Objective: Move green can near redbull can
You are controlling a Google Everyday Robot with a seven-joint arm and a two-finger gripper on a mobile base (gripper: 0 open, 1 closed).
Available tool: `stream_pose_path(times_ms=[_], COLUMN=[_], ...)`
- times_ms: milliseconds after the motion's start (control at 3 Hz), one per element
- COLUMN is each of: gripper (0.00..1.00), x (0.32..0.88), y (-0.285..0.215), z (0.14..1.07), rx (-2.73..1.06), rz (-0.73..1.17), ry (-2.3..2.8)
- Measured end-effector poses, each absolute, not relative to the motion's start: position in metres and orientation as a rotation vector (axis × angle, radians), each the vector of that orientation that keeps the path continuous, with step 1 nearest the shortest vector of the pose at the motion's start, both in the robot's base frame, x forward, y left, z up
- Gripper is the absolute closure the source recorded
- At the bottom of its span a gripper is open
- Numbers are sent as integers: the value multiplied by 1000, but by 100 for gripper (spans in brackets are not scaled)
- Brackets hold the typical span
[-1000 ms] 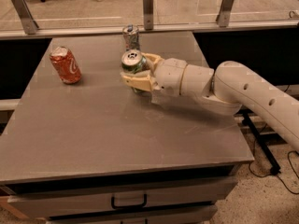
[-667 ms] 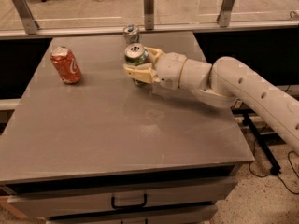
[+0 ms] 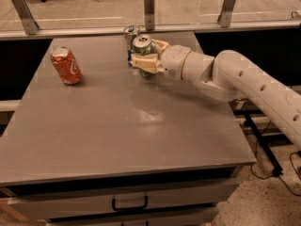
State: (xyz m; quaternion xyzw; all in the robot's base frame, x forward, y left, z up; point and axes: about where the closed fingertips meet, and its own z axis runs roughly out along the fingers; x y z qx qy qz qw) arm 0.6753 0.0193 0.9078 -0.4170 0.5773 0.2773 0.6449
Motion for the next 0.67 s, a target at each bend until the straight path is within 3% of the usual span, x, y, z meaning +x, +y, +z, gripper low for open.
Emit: stream_pose_path(times_ms=[667], gripper=[13], x=[680], y=[7], z=[883], rx=[-808], rz=[682], ry=[1448])
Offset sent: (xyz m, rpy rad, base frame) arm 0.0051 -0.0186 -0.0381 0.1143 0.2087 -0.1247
